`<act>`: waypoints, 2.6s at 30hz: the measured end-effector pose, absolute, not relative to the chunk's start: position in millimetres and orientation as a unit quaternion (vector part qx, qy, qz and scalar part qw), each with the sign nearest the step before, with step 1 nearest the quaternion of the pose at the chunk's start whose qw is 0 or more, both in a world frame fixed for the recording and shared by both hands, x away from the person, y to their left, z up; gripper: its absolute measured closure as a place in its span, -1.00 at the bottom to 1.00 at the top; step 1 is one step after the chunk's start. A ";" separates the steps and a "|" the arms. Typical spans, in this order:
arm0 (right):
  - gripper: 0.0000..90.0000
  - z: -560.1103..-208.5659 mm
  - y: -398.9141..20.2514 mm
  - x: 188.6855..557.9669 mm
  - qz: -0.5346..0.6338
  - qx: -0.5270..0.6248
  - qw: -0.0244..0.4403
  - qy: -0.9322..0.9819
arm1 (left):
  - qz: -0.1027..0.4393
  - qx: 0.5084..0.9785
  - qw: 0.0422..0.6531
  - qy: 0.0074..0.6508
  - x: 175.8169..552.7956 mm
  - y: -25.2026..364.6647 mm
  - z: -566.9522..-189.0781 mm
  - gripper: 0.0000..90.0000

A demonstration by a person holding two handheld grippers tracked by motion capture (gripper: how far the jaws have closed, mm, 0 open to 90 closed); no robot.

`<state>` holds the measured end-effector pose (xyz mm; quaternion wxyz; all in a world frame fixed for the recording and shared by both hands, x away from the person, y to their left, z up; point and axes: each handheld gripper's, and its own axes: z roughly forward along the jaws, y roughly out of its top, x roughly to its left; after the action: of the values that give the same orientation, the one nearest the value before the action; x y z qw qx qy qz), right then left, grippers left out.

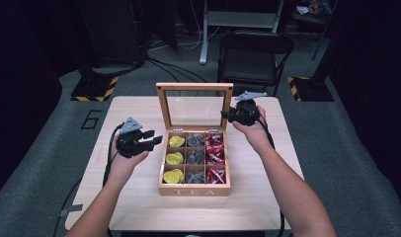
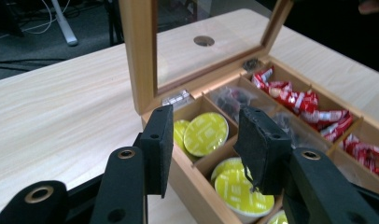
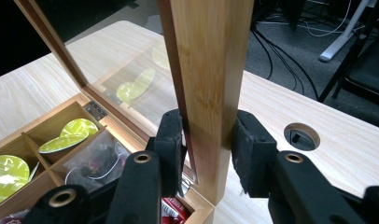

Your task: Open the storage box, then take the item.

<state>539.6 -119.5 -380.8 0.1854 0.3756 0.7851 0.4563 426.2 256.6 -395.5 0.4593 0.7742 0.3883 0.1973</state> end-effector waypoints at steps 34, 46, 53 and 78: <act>0.43 -382.9 -114.8 561.8 0.445 0.400 0.187 0.779 | 0.175 0.774 0.454 0.405 404.4 265.6 -429.3 0.23; 0.41 -385.0 -113.3 571.0 0.441 0.411 0.184 0.776 | 0.169 0.775 0.453 0.406 403.8 265.6 -433.1 0.23; 0.40 -384.5 -112.5 571.2 0.437 0.415 0.184 0.776 | 0.168 0.776 0.452 0.405 403.1 264.3 -434.6 0.22; 0.18 -379.8 -132.6 514.3 0.439 0.396 0.194 0.783 | 0.171 0.773 0.451 0.413 402.0 269.6 -435.9 0.18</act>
<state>514.3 -132.6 -379.8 0.1941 0.3965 0.7826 0.4389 402.0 269.6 -435.9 0.4505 0.7727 0.4133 0.1708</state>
